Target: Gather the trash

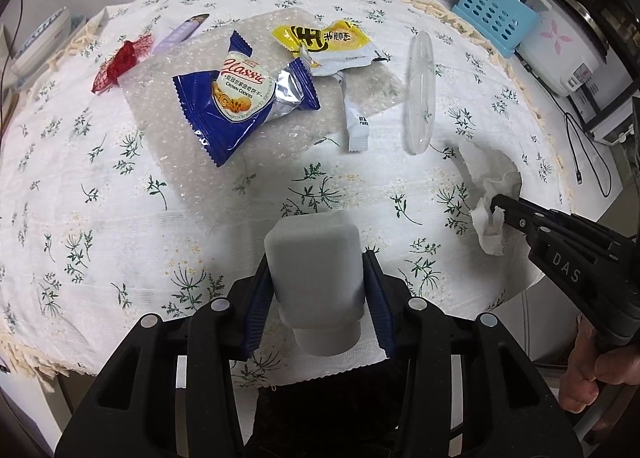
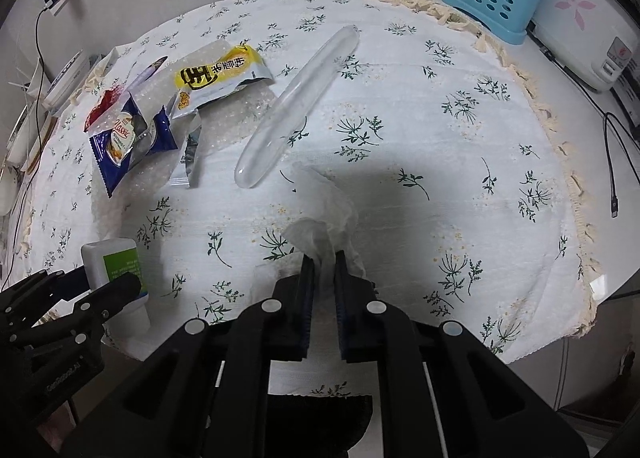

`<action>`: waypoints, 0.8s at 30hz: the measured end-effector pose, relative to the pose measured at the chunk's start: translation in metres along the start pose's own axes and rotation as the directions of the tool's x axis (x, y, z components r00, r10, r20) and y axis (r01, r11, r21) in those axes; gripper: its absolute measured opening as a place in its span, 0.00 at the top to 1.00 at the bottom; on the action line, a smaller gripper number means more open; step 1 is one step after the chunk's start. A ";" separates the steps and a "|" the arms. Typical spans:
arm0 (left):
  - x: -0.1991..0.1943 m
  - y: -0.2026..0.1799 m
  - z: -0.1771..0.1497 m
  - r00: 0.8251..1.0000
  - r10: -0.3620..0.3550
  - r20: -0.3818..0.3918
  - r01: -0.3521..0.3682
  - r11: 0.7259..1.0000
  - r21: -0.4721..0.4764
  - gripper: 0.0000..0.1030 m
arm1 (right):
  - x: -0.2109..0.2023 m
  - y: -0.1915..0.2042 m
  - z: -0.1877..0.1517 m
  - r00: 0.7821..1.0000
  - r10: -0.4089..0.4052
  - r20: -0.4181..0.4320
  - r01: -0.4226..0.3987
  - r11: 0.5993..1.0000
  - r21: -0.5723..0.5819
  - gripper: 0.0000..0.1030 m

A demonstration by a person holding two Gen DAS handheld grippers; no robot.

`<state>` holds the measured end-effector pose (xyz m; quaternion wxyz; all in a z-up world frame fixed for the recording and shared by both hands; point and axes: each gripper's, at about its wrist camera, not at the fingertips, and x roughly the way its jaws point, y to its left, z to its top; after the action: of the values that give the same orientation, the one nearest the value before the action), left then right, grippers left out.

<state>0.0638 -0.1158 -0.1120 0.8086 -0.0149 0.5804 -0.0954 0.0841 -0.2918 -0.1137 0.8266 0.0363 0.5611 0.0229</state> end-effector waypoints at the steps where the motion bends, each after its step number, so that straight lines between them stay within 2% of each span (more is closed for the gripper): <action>1: -0.001 0.000 -0.001 1.000 0.001 0.002 -0.001 1.000 0.000 0.59 | -0.002 0.000 0.000 1.000 0.002 0.004 -0.002 1.000 0.000 0.91; 24: -0.034 0.000 -0.020 0.999 0.001 0.041 -0.001 1.000 0.003 0.60 | -0.044 0.000 -0.015 0.997 0.021 0.069 -0.020 1.000 -0.022 0.91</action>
<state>0.0342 -0.1085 -0.0869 0.8205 -0.0155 0.5635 -0.0953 0.0536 -0.2948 -0.0782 0.8457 0.0342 0.5313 0.0360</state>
